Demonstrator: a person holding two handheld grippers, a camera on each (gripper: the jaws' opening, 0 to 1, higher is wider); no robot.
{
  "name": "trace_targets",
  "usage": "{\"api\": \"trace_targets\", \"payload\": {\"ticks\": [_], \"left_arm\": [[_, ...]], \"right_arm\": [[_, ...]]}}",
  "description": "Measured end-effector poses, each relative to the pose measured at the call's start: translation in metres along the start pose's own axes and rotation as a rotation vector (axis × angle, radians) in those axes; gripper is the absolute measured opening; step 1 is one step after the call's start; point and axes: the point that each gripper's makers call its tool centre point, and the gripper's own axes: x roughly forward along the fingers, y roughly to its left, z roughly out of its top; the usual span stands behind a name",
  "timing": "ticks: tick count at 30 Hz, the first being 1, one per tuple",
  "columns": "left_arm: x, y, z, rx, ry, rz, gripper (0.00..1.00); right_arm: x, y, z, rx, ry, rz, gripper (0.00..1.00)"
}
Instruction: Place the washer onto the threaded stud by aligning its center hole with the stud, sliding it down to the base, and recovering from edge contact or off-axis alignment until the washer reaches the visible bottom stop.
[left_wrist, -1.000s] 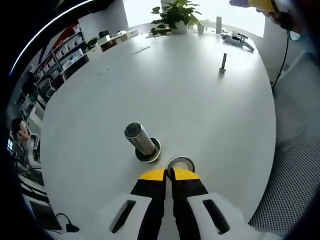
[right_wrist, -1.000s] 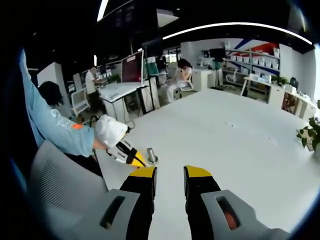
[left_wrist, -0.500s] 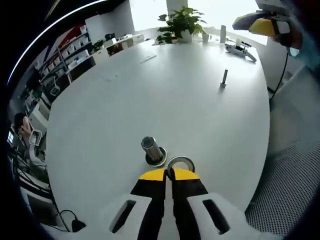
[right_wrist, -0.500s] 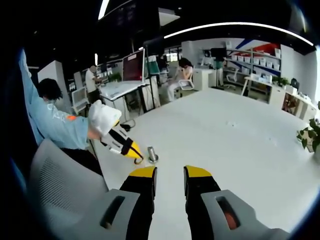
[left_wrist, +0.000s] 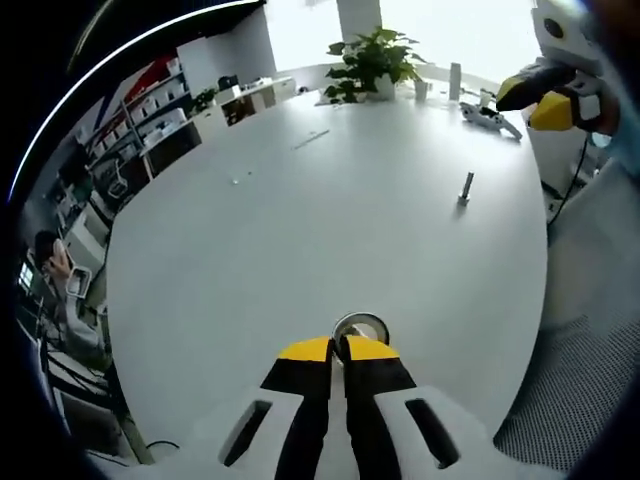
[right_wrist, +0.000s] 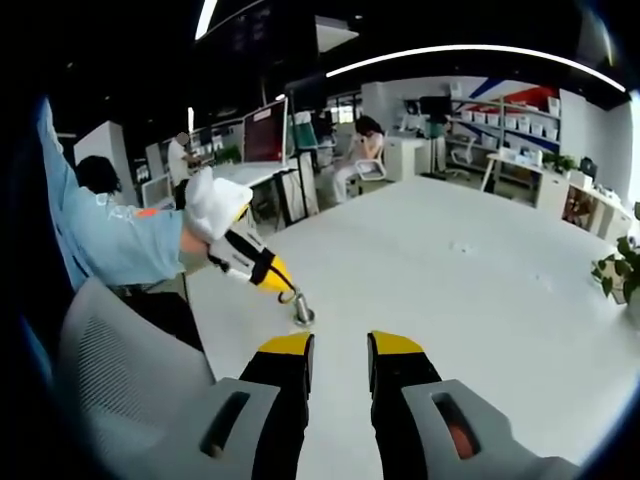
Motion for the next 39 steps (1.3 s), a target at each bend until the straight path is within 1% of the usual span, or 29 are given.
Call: {"api": "trace_targets", "payload": {"ticks": [5,7,9,11,13,16,20,21,22,26,30,34,39], "left_arm": [[0.011,0.005,0.003,-0.006,0.026,0.002,0.01],[0.014,0.004,0.003,-0.014,0.040,-0.008,0.01],[0.017,0.002,0.001,-0.021,0.055,-0.022,0.01],[0.018,0.003,-0.002,-0.017,0.068,-0.015,0.01],[0.017,0.004,-0.002,-0.036,0.066,-0.023,0.01],[0.016,0.006,-0.003,-0.040,0.072,-0.019,0.01],[0.015,0.004,-0.007,-0.063,0.088,-0.034,0.01],[0.015,0.003,-0.008,-0.062,0.091,-0.035,0.01],[0.015,0.003,-0.007,-0.054,0.082,-0.034,0.01],[0.014,0.003,-0.007,-0.058,0.088,-0.036,0.02],[0.015,0.004,-0.006,-0.065,0.094,-0.045,0.02],[0.015,0.003,-0.006,-0.043,0.106,-0.063,0.02],[0.016,0.003,-0.006,-0.040,0.103,-0.078,0.03]], "right_arm": [[0.000,0.000,0.000,0.000,0.002,-0.001,0.23],[0.000,-0.001,-0.001,-0.001,0.004,-0.001,0.23],[0.000,-0.001,-0.001,-0.001,0.003,-0.003,0.23],[-0.001,-0.002,0.000,0.001,-0.001,-0.005,0.23],[-0.001,-0.003,0.000,0.003,0.000,-0.009,0.23],[-0.001,-0.004,0.000,0.004,0.001,-0.011,0.23],[-0.001,-0.004,-0.002,0.002,0.006,-0.012,0.23],[-0.001,-0.004,-0.002,0.002,0.007,-0.012,0.23],[-0.001,-0.003,-0.002,0.001,0.007,-0.012,0.23],[-0.001,-0.003,-0.002,-0.001,0.010,-0.011,0.23],[-0.001,-0.003,-0.003,-0.002,0.011,-0.009,0.23],[-0.001,-0.003,-0.002,0.000,0.008,-0.008,0.23],[-0.001,-0.002,-0.001,-0.001,0.006,-0.004,0.23]]}}
